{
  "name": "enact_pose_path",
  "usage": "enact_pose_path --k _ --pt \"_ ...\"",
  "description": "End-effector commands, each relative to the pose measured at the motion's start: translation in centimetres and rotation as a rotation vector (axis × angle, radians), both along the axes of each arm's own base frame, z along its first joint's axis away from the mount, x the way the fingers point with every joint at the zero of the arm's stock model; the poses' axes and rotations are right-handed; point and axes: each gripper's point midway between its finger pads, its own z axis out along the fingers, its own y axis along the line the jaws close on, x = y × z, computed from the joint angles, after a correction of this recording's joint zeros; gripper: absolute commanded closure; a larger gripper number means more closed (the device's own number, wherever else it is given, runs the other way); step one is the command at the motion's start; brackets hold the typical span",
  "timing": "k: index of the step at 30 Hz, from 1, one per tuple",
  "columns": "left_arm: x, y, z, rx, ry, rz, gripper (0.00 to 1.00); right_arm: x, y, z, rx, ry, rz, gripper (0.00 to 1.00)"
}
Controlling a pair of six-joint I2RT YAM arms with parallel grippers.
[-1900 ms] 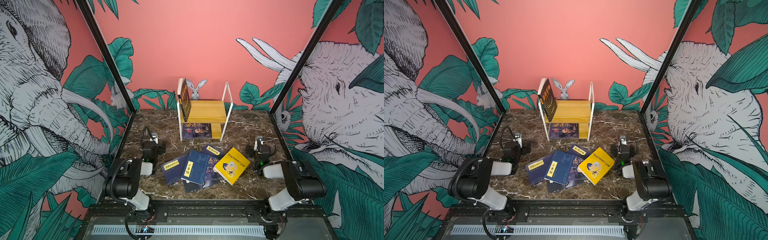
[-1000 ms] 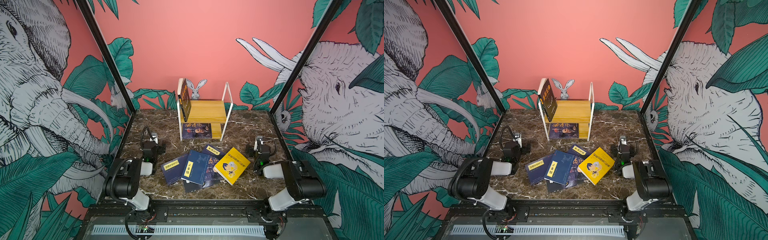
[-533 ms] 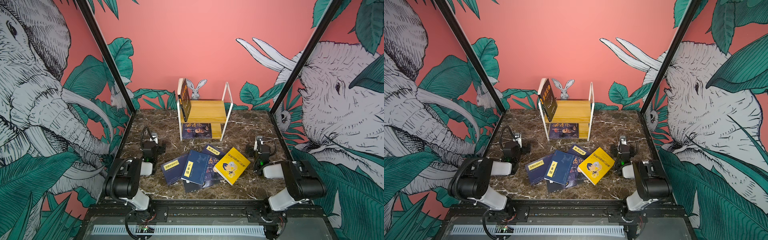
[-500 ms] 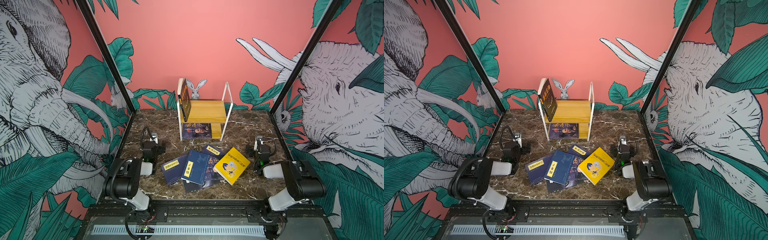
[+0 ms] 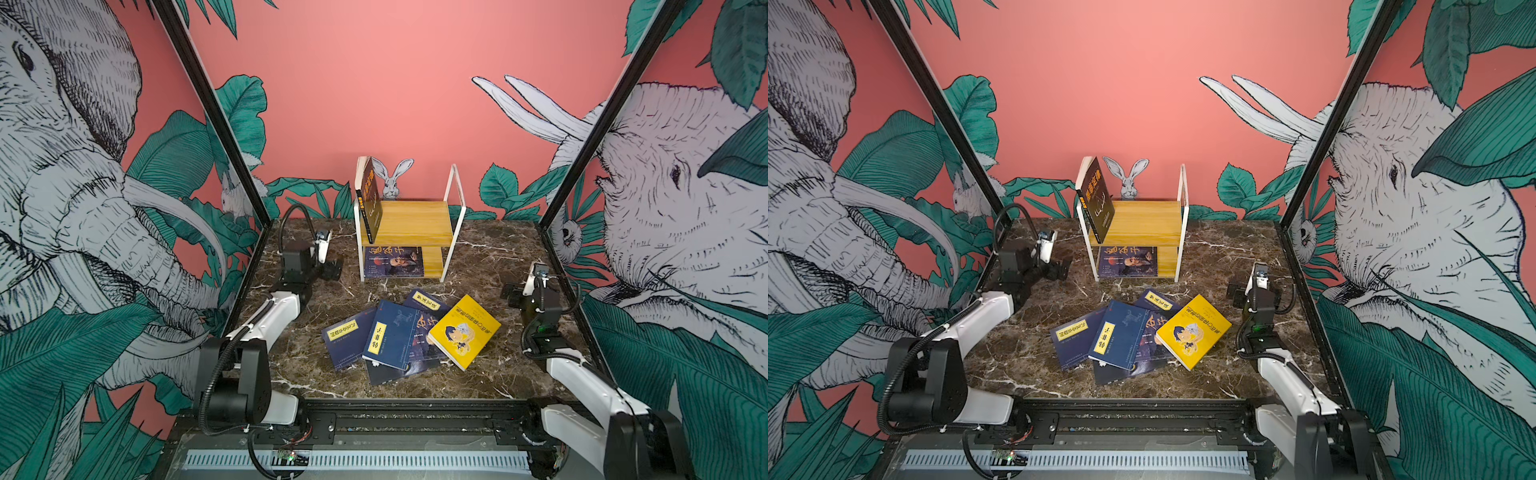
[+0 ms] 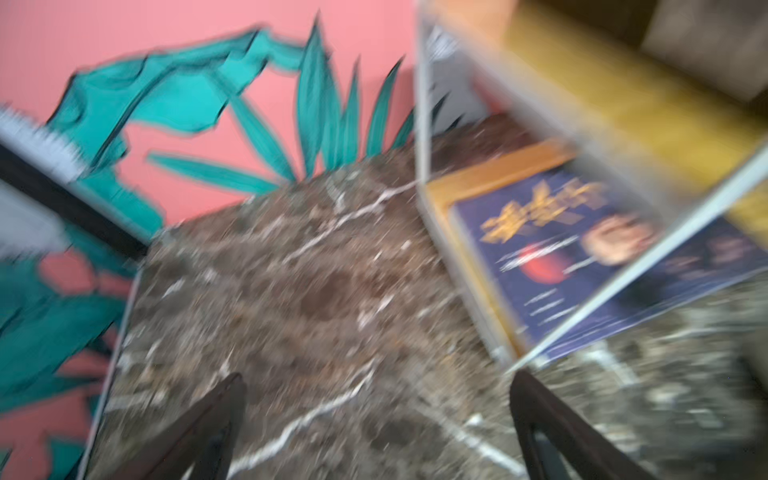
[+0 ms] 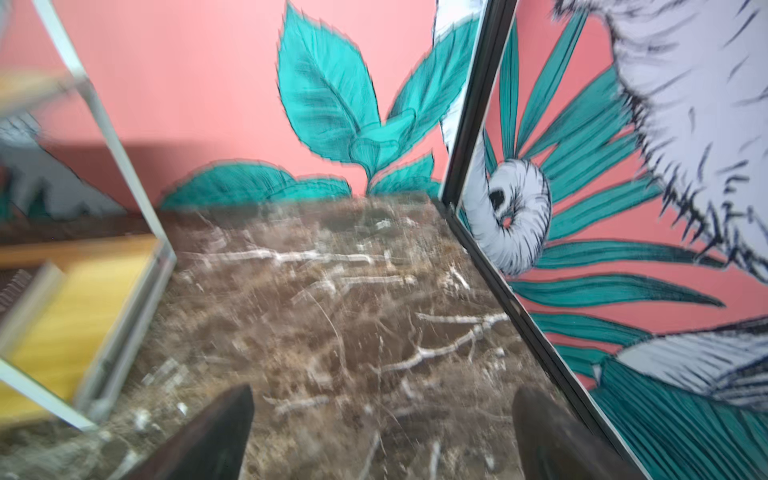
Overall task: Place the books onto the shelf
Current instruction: 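Reach both grippers to the yellow paperback on the book pile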
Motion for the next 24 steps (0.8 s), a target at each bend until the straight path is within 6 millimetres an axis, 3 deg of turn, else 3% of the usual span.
enact_pose_path --k 1,5,10,16,21,24 --pt "-5.2 -5.8 -0.5 -0.102 0.252 -0.230 0.00 -2.7 1.6 -2.8 0.180 0.195 0.035 0.01" --pt "-7.4 -11.4 0.9 -0.157 0.347 -0.335 0.00 -5.0 3.3 -2.9 0.333 0.277 0.077 0.01" --pt "-10.2 -18.0 0.8 -0.306 0.515 -0.449 0.01 -7.4 6.2 -4.2 0.522 0.393 0.160 0.01" --pt "-16.4 -26.0 1.2 -0.439 0.670 -0.750 0.01 -9.5 8.8 -6.4 0.669 0.500 0.222 0.06" --pt "-19.6 -29.1 -0.7 -0.450 0.776 -0.805 0.01 -9.9 10.0 -7.4 0.751 0.528 0.242 0.10" --pt "-18.9 -29.2 -2.6 -0.467 0.829 -0.704 0.01 -10.1 10.8 -8.1 0.793 0.561 0.260 0.13"
